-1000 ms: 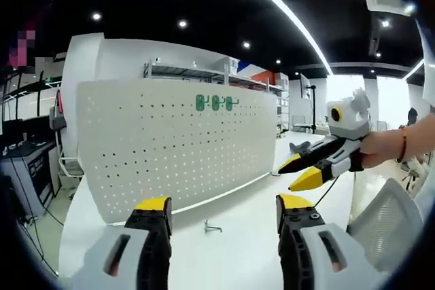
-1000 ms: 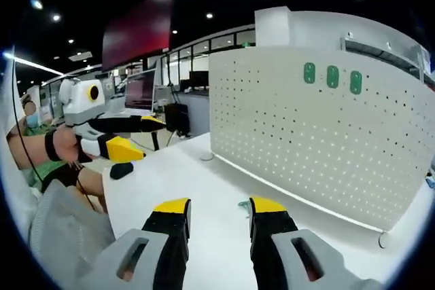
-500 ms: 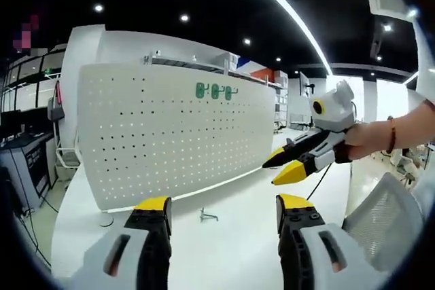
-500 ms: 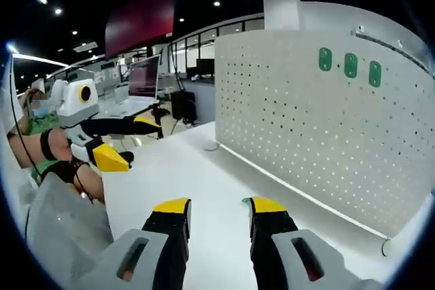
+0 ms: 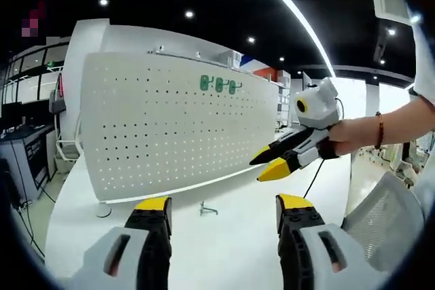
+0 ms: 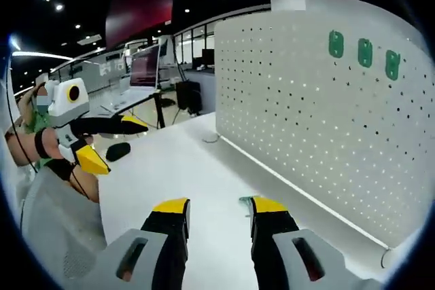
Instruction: Insert the hook assembly into the mounting plate slot until the hook locks in place.
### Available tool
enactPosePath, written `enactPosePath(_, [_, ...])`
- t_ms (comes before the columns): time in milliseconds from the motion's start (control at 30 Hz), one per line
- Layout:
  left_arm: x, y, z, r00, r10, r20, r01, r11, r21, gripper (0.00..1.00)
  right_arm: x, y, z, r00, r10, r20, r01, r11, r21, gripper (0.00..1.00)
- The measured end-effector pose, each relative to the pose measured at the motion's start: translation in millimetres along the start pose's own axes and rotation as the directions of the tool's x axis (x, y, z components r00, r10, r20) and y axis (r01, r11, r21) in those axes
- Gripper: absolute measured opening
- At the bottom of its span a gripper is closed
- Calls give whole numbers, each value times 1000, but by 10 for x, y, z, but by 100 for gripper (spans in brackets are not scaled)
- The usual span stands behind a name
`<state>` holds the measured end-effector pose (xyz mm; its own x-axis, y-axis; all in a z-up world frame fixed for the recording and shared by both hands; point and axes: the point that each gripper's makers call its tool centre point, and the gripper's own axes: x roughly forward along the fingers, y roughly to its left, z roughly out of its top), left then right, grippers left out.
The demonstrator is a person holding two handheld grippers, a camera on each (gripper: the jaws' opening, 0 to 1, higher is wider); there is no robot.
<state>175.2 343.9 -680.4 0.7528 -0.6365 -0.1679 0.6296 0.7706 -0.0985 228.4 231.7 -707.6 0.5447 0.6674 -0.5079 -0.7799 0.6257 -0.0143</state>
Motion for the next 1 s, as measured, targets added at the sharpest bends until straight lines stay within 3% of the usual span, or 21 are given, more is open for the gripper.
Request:
enactPosePath(333, [-11, -12, 42, 999, -6, 40, 7, 1000, -12, 63, 228, -81, -74, 998, 27, -59, -28, 999, -29, 36])
enactPosePath(433, [-13, -12, -6, 1000, -2, 11, 1, 1000, 18, 64, 287, -100, -81, 996, 45, -76, -48, 998, -39, 37])
enactPosePath(1000, [1, -68, -45, 1000, -11, 1, 11, 1000, 15, 77, 595, -210, -173, 977, 90, -191, -115, 986, -123, 37])
